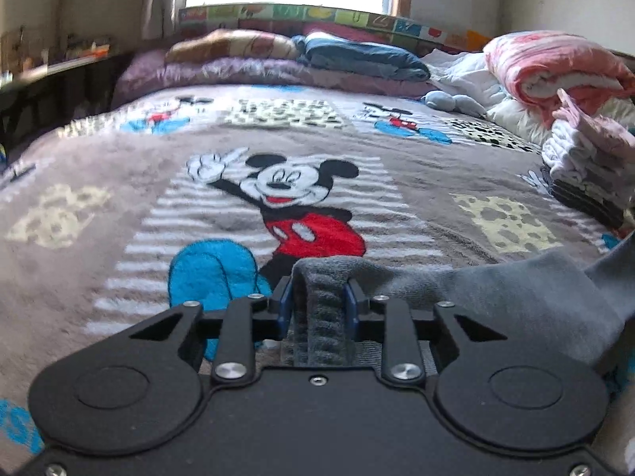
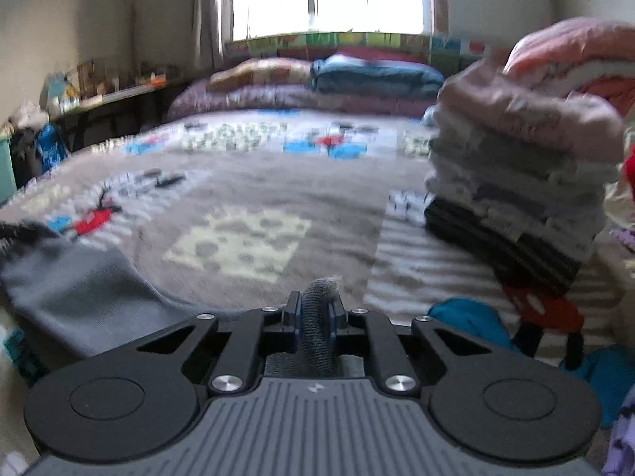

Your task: Fold clothes

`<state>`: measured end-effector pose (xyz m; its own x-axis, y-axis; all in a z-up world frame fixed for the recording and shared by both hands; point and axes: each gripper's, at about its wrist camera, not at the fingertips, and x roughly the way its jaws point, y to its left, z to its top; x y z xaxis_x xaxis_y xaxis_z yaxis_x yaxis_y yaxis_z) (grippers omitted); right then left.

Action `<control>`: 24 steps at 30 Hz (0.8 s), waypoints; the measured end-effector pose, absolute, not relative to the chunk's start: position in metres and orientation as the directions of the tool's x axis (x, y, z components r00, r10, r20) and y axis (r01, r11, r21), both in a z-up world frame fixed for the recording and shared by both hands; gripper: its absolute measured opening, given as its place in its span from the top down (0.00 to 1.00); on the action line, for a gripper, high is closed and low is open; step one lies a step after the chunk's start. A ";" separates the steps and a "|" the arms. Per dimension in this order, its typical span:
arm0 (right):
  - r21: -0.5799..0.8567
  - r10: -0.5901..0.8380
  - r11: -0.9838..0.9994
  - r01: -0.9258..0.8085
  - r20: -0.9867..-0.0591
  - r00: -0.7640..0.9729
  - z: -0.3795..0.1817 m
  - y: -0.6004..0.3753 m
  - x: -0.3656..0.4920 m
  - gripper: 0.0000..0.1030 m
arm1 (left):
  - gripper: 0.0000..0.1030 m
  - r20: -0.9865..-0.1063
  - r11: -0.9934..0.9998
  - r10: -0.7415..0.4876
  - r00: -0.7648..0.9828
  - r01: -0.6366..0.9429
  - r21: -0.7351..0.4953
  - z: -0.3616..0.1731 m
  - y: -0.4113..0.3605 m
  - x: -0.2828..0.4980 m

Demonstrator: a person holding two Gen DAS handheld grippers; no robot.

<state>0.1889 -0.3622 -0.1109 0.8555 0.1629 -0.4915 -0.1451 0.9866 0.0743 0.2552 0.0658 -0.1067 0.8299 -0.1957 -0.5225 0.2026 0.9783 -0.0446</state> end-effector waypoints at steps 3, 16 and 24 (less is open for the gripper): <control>0.093 0.164 0.986 -0.137 -0.430 0.888 -0.099 -0.362 0.171 0.87 | 0.76 -0.472 0.972 -0.217 0.855 0.233 -0.025 -0.100 0.067 0.239; 0.291 0.126 0.956 -0.048 -0.256 0.958 -0.094 -0.389 0.065 0.87 | 0.78 -0.381 0.949 -0.284 0.880 0.315 0.022 -0.098 0.090 0.142; 0.370 0.126 0.929 -0.001 -0.315 0.941 -0.116 -0.396 0.030 0.86 | 0.78 -0.432 0.947 -0.267 0.861 0.319 0.051 -0.116 0.094 0.110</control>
<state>0.0302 -0.3956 -0.1156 0.9406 0.1263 -0.3151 -0.0009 0.9291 0.3697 0.1098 0.0944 -0.1160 0.8614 -0.2669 -0.4322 0.3187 0.9465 0.0506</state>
